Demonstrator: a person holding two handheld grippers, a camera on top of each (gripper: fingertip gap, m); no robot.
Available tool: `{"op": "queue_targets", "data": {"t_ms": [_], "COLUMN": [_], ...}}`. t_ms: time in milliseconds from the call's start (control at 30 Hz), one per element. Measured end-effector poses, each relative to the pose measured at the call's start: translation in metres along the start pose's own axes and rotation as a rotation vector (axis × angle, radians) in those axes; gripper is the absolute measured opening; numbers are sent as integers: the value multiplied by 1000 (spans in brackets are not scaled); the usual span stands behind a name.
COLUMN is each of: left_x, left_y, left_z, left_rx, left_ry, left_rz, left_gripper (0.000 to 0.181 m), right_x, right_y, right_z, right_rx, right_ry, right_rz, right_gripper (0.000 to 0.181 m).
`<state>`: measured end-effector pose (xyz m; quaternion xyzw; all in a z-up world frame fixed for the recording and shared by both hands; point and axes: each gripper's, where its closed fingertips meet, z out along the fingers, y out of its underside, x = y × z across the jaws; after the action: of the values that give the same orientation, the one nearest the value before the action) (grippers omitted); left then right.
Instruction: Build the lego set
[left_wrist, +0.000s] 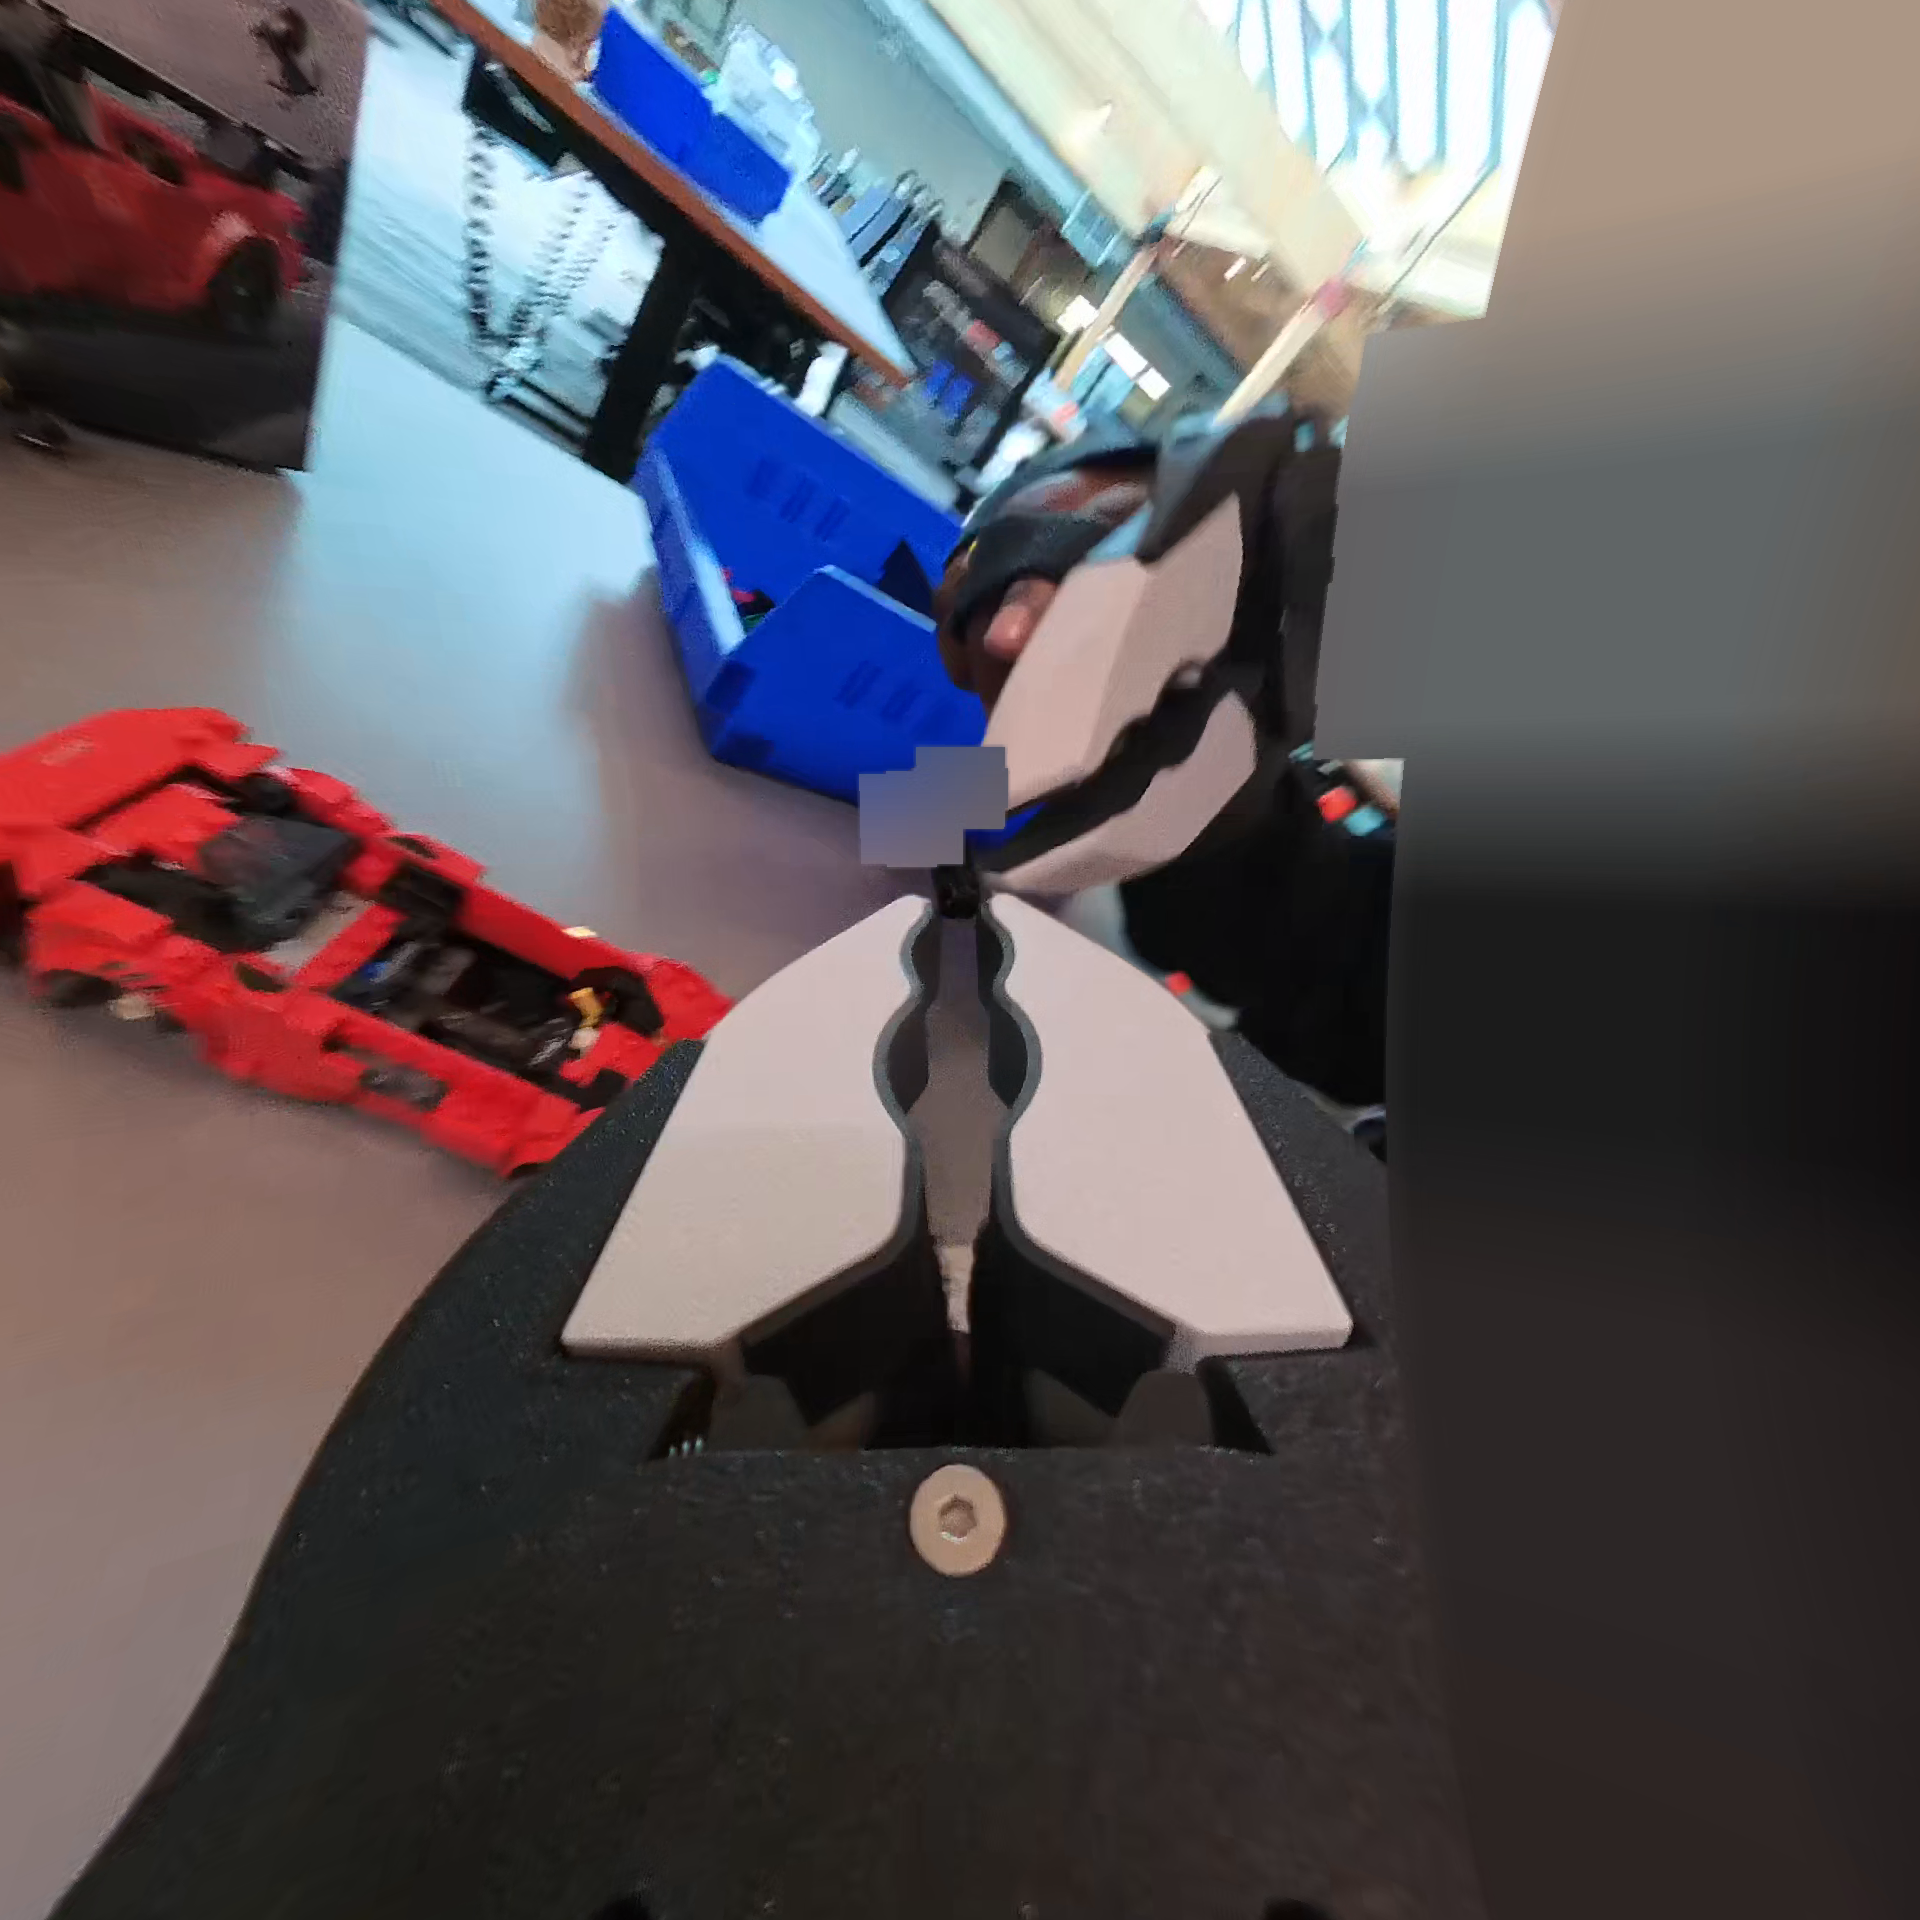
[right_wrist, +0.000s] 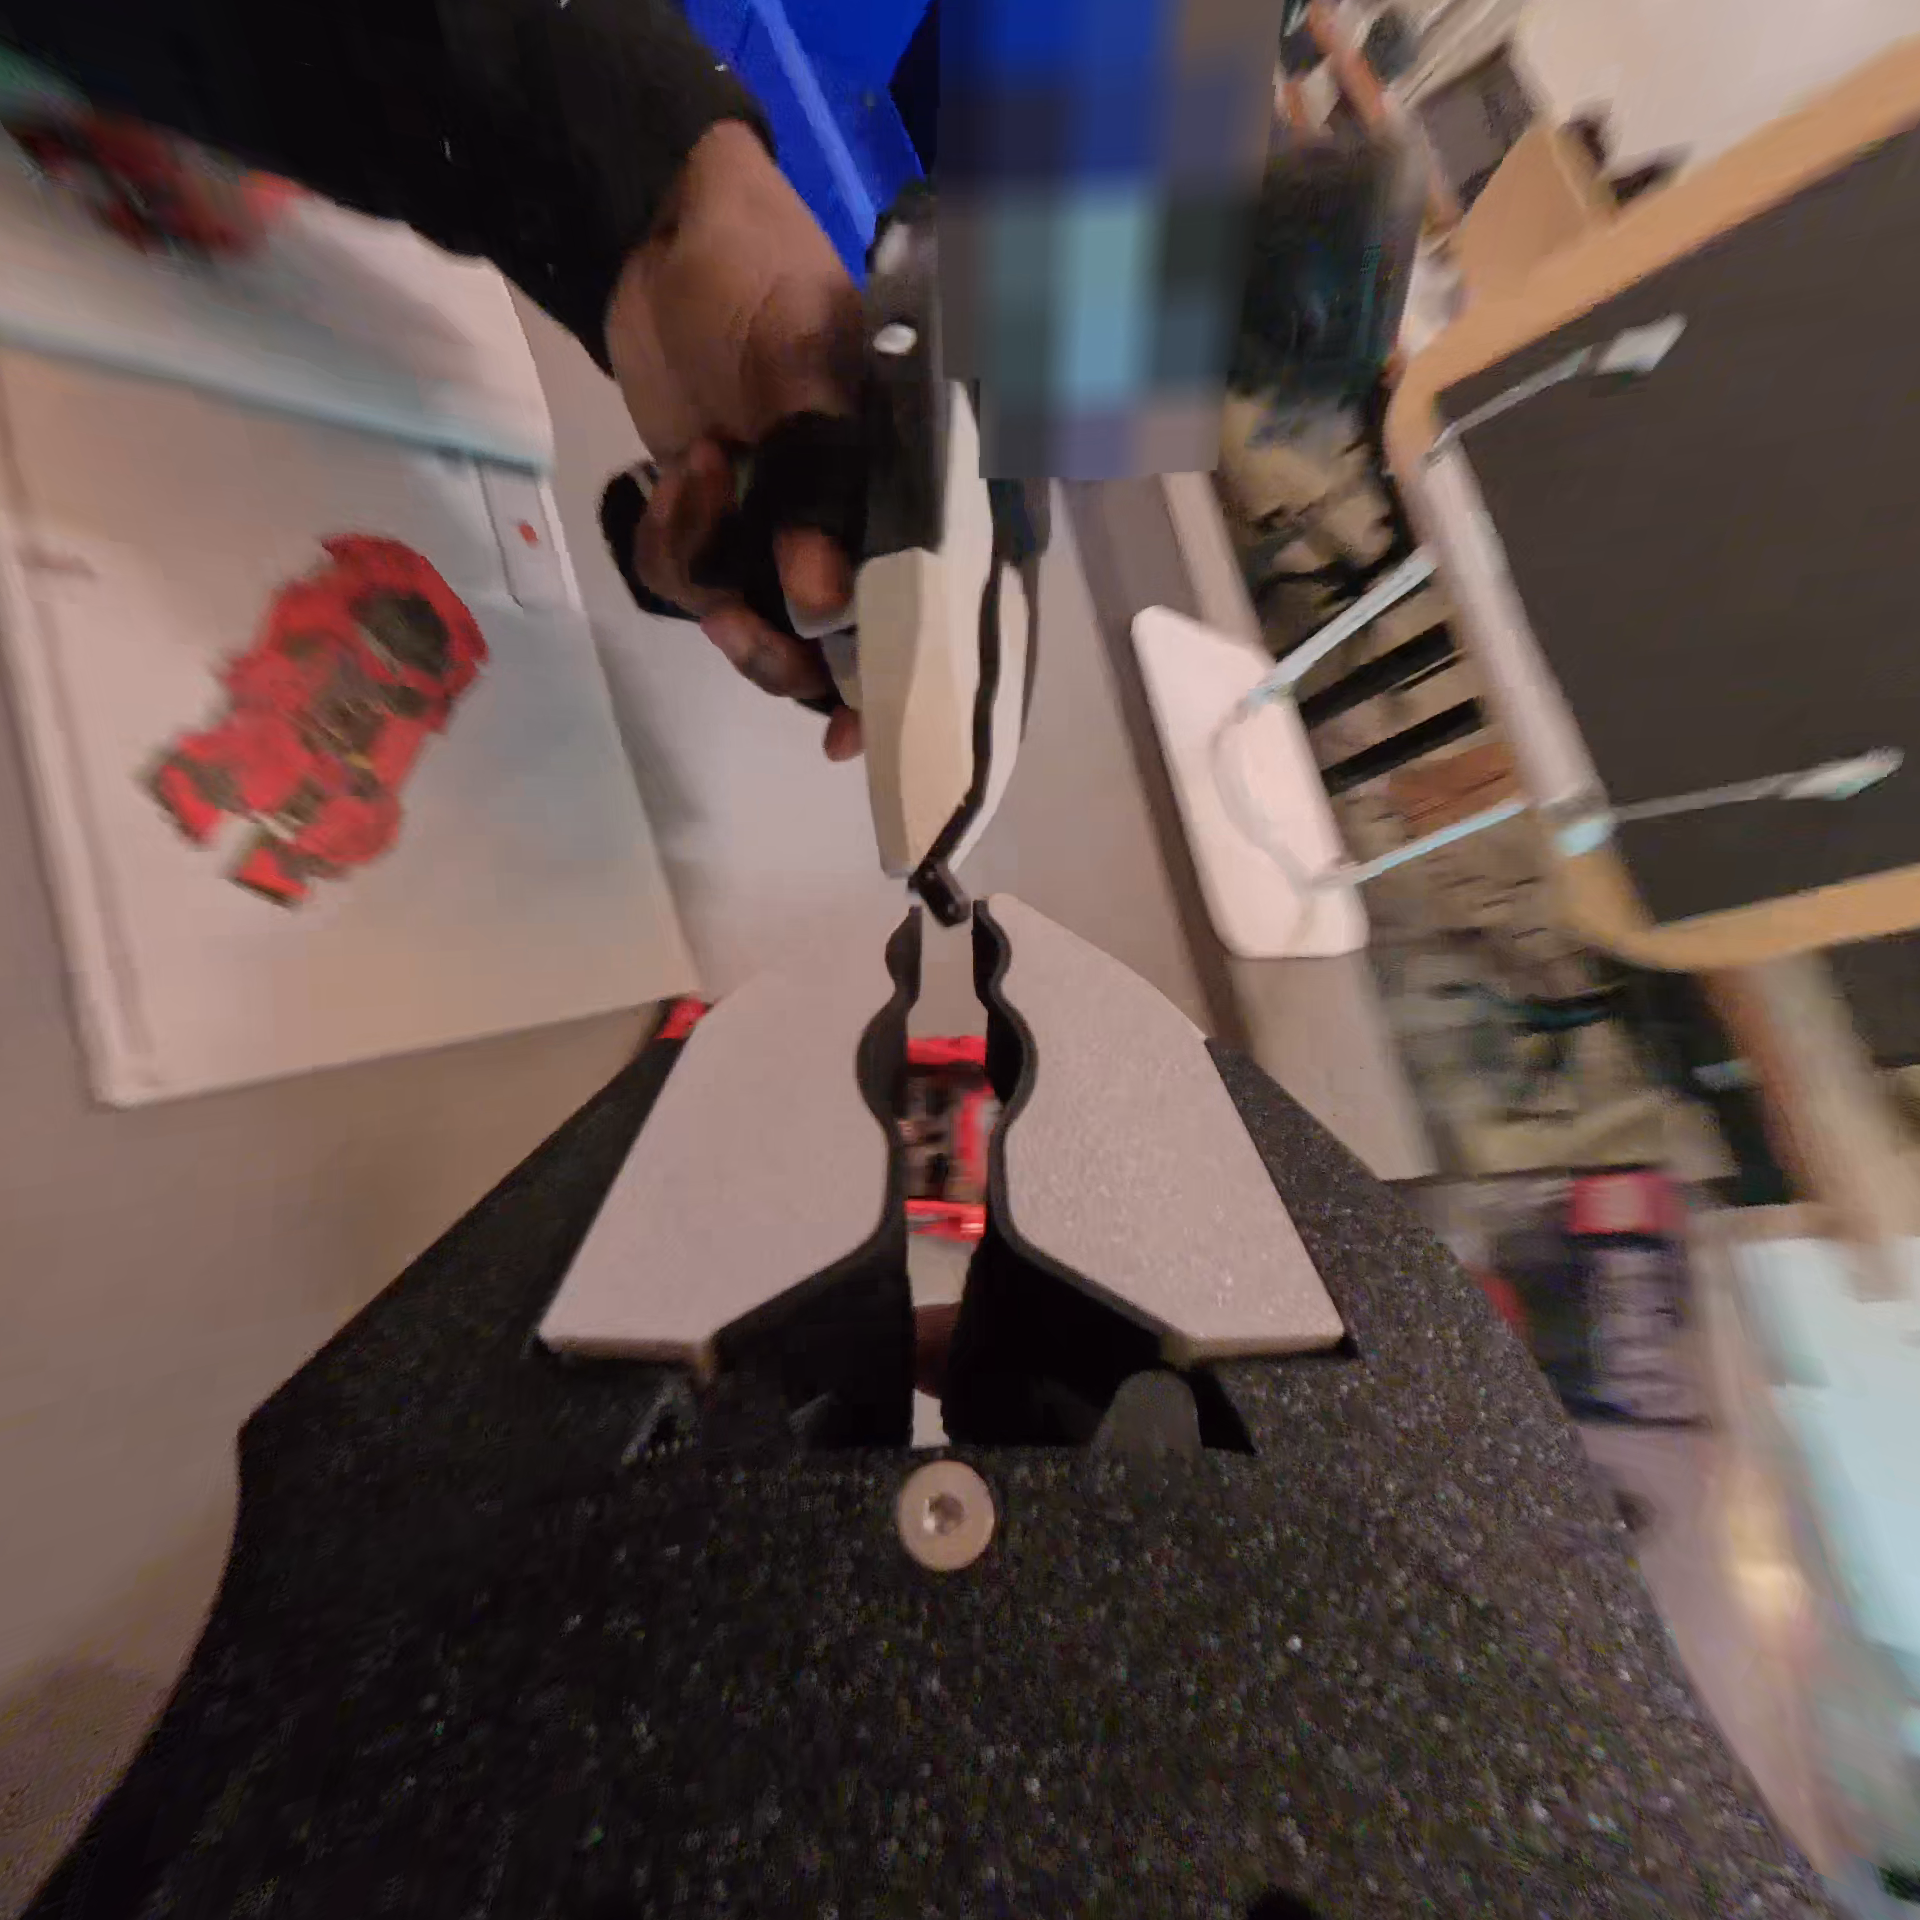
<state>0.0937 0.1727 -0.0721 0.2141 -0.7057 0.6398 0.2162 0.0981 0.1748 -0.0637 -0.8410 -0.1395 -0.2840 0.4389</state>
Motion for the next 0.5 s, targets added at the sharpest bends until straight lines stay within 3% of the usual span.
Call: {"op": "queue_targets", "data": {"t_ms": [33,133,300,500], "left_x": [-5,-22,-54,-71], "left_y": [3,12,26,38], "left_z": [-3,-14,-16,-13], "left_rx": [-26,-76,-129,-164], "left_ry": [-52,-209,-404,-461], "left_rz": [51,201,340,378], "left_gripper": [6,6,5,6], "right_x": [-3,-23,-38,-44], "right_y": [8,46,82,93], "right_z": [0,5,23,31], "right_rx": [-18,-192,-398,-519], "right_ry": [-75,-276,-328,-373], "right_rz": [130,377,400,373], "right_gripper": [4,0,0,0]}}
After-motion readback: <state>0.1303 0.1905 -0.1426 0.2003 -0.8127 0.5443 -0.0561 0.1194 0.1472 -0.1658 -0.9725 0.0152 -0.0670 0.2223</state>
